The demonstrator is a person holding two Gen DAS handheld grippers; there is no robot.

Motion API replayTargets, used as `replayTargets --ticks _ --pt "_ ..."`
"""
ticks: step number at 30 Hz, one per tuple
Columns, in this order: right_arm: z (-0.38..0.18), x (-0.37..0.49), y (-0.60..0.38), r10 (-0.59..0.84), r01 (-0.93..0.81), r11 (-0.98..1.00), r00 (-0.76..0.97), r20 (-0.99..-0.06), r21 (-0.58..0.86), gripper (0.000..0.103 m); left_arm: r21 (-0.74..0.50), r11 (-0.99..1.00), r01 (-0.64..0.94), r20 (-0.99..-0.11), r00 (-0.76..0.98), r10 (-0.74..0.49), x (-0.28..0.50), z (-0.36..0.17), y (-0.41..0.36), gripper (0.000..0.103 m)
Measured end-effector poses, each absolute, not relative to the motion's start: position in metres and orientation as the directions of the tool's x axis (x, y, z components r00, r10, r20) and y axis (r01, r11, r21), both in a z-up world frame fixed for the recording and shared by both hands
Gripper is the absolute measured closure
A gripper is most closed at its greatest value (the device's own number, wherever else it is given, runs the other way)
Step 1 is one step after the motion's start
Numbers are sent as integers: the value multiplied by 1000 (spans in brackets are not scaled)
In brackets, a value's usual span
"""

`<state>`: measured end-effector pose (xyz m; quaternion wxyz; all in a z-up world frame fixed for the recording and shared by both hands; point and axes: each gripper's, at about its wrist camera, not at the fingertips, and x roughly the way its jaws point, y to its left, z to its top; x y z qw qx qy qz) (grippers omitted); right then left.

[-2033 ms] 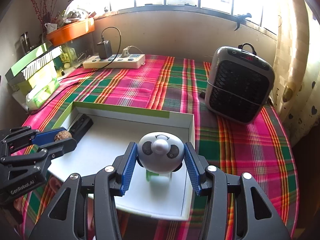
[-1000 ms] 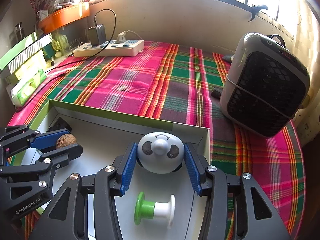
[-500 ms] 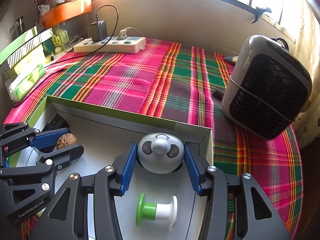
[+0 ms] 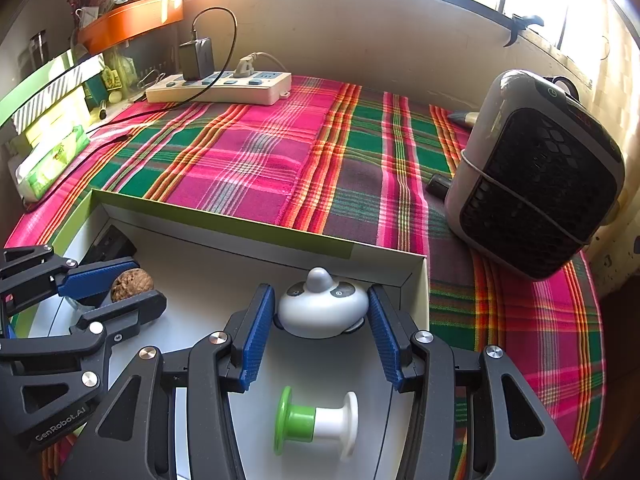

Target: Organize objects

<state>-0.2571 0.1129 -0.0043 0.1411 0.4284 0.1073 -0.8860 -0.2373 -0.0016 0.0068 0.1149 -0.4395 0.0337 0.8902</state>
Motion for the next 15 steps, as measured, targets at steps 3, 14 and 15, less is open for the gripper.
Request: replayTargets --ticks 3,14,15 --pt "-5 -258 113 -161 340 -938 -593 -789 -64 54 -37 -972 -234 -790 -588 171 -236 7 -1 76" --pt "-1 -253 118 -175 327 -944 -598 -782 -39 48 -31 -971 -237 -781 -601 171 -228 14 0 69" --pt "0 -252 119 -175 326 -945 -600 -781 -38 48 -28 -972 -235 -779 -604 169 -227 14 0 69"
